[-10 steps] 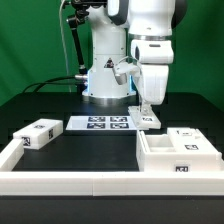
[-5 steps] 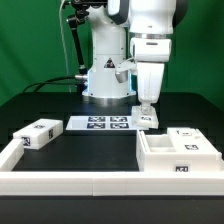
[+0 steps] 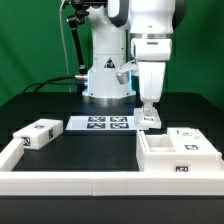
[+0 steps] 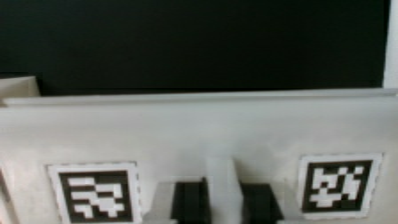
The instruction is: Assemble cabinet
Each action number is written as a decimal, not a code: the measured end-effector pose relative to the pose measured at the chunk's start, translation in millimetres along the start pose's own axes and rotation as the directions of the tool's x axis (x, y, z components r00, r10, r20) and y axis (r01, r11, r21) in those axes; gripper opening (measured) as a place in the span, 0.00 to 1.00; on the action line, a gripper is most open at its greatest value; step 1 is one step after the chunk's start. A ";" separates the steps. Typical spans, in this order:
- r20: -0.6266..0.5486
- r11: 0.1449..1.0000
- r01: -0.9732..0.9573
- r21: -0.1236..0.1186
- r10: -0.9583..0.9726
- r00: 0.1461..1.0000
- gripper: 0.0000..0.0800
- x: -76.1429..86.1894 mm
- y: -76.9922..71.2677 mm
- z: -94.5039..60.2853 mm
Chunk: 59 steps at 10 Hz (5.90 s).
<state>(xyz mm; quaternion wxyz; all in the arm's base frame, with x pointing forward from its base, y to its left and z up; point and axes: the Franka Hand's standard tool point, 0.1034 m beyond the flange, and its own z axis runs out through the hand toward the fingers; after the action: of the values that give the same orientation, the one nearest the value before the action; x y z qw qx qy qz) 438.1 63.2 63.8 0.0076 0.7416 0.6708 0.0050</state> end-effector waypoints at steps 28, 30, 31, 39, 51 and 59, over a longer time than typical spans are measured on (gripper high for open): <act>-0.003 0.995 0.096 0.027 -0.096 0.995 0.09 -0.5 34.8 6.0; -0.003 0.995 0.093 0.025 -0.093 0.996 0.09 -1.0 36.4 5.7; -0.006 0.996 0.092 0.019 -0.092 0.996 0.09 -0.5 36.7 5.8; -0.016 0.996 0.089 0.003 -0.089 0.996 0.09 4.8 70.5 6.5; -0.028 0.996 0.089 -0.016 -0.089 0.996 0.09 10.2 140.6 7.1; 0.002 0.994 0.106 -0.035 -0.106 0.994 0.67 6.1 129.3 -15.8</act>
Offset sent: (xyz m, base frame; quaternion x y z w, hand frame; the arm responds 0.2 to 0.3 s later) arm 0.0185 -0.0035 -0.0008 0.0139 0.0021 -0.0531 0.9985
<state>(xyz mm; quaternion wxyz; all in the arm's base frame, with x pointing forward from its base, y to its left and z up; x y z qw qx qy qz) 567.1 56.4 81.9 0.0210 0.7045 0.7092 0.0161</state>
